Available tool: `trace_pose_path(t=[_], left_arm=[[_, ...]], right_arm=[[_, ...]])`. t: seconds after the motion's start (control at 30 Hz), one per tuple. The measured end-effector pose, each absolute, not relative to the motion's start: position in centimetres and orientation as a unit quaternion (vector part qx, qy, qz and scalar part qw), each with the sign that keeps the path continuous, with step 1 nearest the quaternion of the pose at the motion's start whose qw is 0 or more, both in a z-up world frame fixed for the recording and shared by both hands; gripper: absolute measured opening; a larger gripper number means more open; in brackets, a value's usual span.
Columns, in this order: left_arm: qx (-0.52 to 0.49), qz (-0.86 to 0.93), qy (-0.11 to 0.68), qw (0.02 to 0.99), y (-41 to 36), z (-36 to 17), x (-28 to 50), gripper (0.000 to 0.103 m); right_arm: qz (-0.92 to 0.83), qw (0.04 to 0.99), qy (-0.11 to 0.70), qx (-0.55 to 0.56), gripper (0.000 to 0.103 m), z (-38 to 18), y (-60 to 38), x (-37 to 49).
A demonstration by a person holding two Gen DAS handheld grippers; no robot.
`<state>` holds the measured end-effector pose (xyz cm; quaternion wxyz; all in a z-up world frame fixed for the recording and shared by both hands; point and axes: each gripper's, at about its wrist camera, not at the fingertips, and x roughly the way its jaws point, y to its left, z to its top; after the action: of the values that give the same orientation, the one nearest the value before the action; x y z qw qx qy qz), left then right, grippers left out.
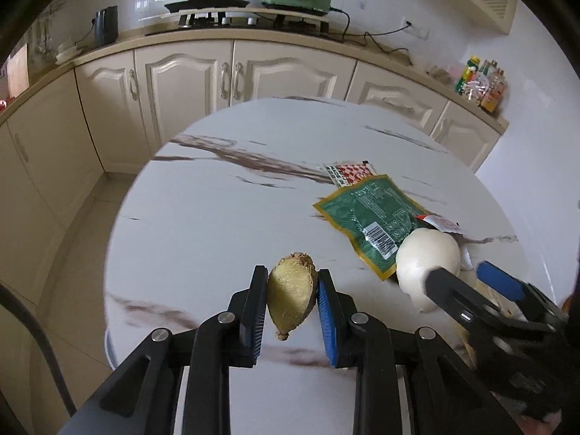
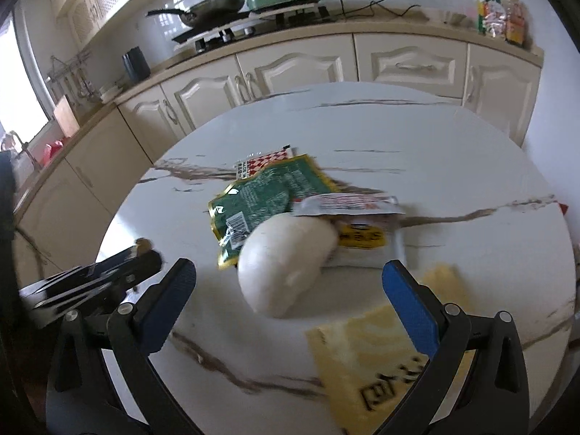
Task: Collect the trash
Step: 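Return to the table and close the left tool on the small ginger piece, then grasp the white bun with the right tool while the left tool holds the ginger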
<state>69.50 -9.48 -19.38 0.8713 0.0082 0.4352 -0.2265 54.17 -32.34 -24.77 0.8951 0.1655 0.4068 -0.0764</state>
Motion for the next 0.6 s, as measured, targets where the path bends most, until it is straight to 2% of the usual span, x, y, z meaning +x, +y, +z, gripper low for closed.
trace_pose_path(t=[0.1,0.13,0.17,0.2,0.33,0.37,0.6], left_arm=[[0.003,-0.235,0.429,0.872,-8.3,-18.6,68.7,0.023],[0.002,-0.235,0.429,0.872,-8.1,-18.4,68.4,0.023],[0.001,-0.236,0.429,0.872,-7.8,-18.2,68.3,0.023],[0.000,-0.236,0.428,0.872,-7.5,-18.1,68.1,0.023],[-0.014,-0.239,0.430,0.871,-6.4,-17.6,67.6,0.023],[-0.018,-0.237,0.429,0.872,-6.0,-17.4,67.4,0.023],[-0.045,-0.246,0.420,0.872,-2.9,-15.6,65.8,0.023]], right_arm=[[-0.082,0.891,0.416,0.161,0.102,-25.3,-31.8,55.2],[-0.086,0.890,0.418,0.160,0.097,-25.5,-31.8,55.4],[-0.090,0.888,0.422,0.158,0.084,-25.7,-31.9,55.6],[-0.092,0.884,0.430,0.160,0.066,-26.0,-32.2,55.8],[-0.090,0.882,0.439,0.148,0.059,-26.4,-32.2,56.2],[-0.085,0.882,0.438,0.149,0.052,-26.4,-32.2,56.2],[-0.077,0.892,0.418,0.157,0.049,-25.1,-32.4,54.6]])
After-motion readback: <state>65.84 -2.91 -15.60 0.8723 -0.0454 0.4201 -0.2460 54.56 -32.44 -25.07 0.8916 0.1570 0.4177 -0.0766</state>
